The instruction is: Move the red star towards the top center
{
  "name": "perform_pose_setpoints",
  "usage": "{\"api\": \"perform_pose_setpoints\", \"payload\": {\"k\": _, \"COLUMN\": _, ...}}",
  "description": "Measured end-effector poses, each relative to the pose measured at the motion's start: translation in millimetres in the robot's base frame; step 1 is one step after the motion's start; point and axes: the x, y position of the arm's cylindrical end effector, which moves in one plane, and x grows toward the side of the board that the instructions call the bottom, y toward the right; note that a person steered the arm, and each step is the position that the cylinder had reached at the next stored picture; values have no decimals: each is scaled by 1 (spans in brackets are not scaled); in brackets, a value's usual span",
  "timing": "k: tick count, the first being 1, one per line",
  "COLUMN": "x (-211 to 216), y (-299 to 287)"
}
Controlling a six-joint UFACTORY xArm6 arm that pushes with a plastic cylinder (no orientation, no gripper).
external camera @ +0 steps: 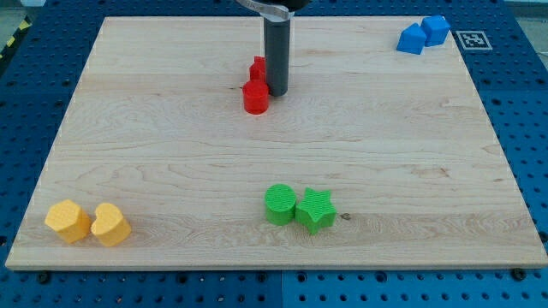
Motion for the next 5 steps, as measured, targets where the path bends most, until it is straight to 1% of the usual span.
{"api": "perform_pose_setpoints", "payload": {"k": 2, "x": -6, "y": -1}}
{"api": "perform_pose_setpoints", "payload": {"k": 3, "x": -29, "y": -12}}
{"api": "perform_pose_setpoints", "payload": {"k": 5, "x": -51, "y": -59}}
